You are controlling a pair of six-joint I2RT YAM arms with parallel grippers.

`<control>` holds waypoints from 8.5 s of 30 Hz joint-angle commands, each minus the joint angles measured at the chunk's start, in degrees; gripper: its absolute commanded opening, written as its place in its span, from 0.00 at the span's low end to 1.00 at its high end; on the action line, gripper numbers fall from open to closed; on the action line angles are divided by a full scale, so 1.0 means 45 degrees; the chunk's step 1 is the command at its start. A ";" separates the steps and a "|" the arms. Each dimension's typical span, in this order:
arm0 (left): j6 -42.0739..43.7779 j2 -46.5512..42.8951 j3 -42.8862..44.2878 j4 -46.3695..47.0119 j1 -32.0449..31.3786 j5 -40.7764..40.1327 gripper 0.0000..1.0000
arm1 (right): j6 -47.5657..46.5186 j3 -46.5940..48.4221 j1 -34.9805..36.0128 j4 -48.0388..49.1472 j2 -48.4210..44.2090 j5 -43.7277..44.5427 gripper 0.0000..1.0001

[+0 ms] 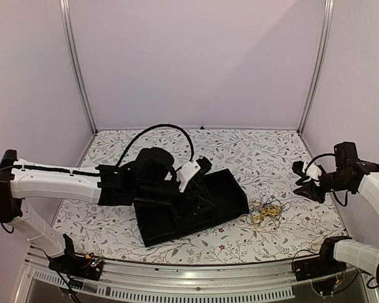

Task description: Untangle the cables

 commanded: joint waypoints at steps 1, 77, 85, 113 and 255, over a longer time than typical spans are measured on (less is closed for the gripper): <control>-0.1045 0.1038 0.0824 0.0839 -0.0694 -0.0502 0.69 | -0.0693 -0.0255 0.1067 -0.0722 0.0298 0.0686 0.40; -0.4002 1.5642 1.4160 0.5532 -0.1758 -0.1771 0.04 | 0.5033 1.6285 0.1608 -0.2986 0.4297 -0.5870 0.00; -0.3291 1.1924 1.0772 0.7019 -0.1639 -0.1845 0.49 | 0.6085 1.3080 0.1599 -0.0513 0.3494 -0.5208 0.00; -0.0572 0.2027 0.4315 -0.2581 0.4377 -0.5029 0.77 | 0.7431 0.7160 0.4366 0.1702 0.3895 -0.4417 0.00; 0.0933 0.2219 -0.0069 0.6270 0.0576 0.0010 0.71 | 0.3563 0.3684 0.8185 -0.1032 0.2445 0.1361 0.00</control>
